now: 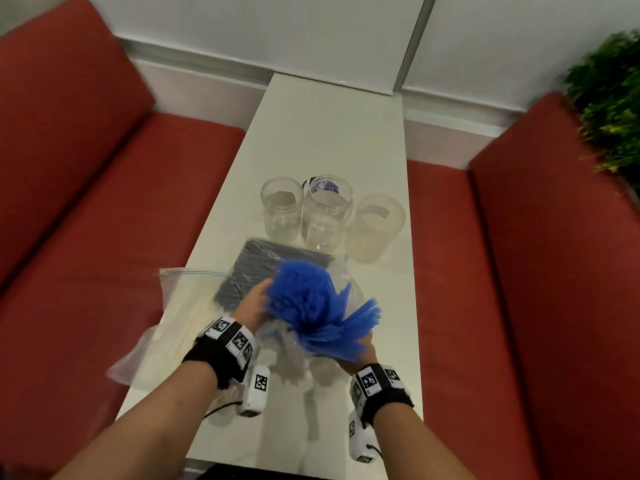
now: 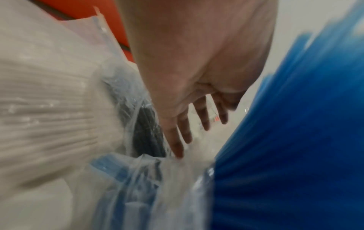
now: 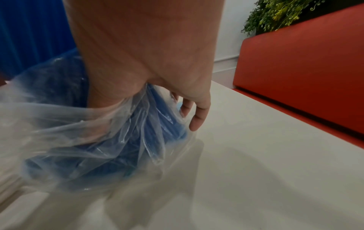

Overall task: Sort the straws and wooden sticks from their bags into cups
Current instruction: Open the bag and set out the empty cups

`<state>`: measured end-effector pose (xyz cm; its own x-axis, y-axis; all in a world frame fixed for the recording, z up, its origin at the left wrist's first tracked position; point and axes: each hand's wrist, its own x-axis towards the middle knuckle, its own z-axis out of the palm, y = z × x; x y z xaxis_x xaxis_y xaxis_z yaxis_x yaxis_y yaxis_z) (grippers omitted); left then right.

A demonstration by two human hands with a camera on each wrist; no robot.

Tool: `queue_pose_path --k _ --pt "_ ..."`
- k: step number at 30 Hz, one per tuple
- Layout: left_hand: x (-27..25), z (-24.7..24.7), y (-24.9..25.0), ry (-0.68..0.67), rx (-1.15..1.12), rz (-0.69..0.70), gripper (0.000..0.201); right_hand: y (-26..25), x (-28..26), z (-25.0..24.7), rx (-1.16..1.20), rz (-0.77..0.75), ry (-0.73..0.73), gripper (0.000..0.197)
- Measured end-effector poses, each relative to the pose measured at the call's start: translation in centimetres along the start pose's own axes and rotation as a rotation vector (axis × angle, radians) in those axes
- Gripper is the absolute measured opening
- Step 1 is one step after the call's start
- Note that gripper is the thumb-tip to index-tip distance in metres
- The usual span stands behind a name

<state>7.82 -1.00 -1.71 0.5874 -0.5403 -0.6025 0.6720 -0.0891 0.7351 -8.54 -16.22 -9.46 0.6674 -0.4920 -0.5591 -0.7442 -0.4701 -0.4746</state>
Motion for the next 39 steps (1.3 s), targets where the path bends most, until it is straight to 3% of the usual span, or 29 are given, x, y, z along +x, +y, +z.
queue_pose_path --k 1,3,7,10,12,15,18,20,23,24,27,32,36,39 --pt "-0.5 0.1 0.7 0.023 -0.076 0.049 0.026 -0.4 -0.1 -0.1 0.002 0.014 -0.011 0.059" --pt "-1.2 -0.3 1.6 -0.02 -0.168 0.024 0.042 -0.9 0.2 -0.3 0.049 -0.008 0.001 0.061" --pt "-0.7 -0.8 0.9 -0.17 -0.144 -0.039 0.076 -2.1 -0.6 -1.2 0.264 -0.076 0.031 0.099" --pt "0.1 -0.2 0.8 -0.071 -0.101 -0.055 0.076 -1.9 -1.6 -2.4 0.344 -0.213 0.122 0.137" --pt "0.4 0.0 1.0 -0.011 -0.044 -0.07 0.074 -1.4 -2.1 -2.8 0.393 -0.286 0.163 0.148" --pt "0.9 -0.1 1.0 -0.036 -0.101 -0.12 0.087 -0.3 -3.1 -3.0 0.533 -0.358 0.158 0.158" --pt "1.0 0.1 0.8 -0.101 -0.096 -0.116 0.083 -1.1 -3.6 -3.1 0.546 -0.467 0.194 0.15" --pt "1.1 0.4 0.6 -0.142 -0.122 -0.104 0.064 -1.8 -3.8 -3.0 0.506 -0.48 0.241 0.141" --pt "1.2 0.1 0.5 -0.033 -0.059 -0.062 0.021 -2.4 -4.4 -2.4 0.525 -0.478 0.296 0.12" --pt "1.1 -0.1 0.5 -0.015 0.021 -0.04 0.018 -2.5 -4.6 -2.3 0.53 -0.482 0.309 0.117" --pt "0.5 -0.5 1.0 -0.021 0.238 0.046 0.023 -2.8 -5.3 -2.6 0.503 -0.488 0.351 0.112" --pt "-1.9 -0.9 3.8 -0.107 0.071 0.22 0.053 -3.5 -5.7 -2.5 0.429 -0.517 0.319 0.089" --pt "-2.5 -0.4 5.2 -0.087 0.203 0.265 0.034 -3.5 -6.2 -2.7 0.478 -0.474 0.323 0.065" --pt "-2.4 -1.4 5.3 -0.038 0.114 0.256 0.033 -3.9 -6.7 -3.3 0.528 -0.479 0.329 0.056"
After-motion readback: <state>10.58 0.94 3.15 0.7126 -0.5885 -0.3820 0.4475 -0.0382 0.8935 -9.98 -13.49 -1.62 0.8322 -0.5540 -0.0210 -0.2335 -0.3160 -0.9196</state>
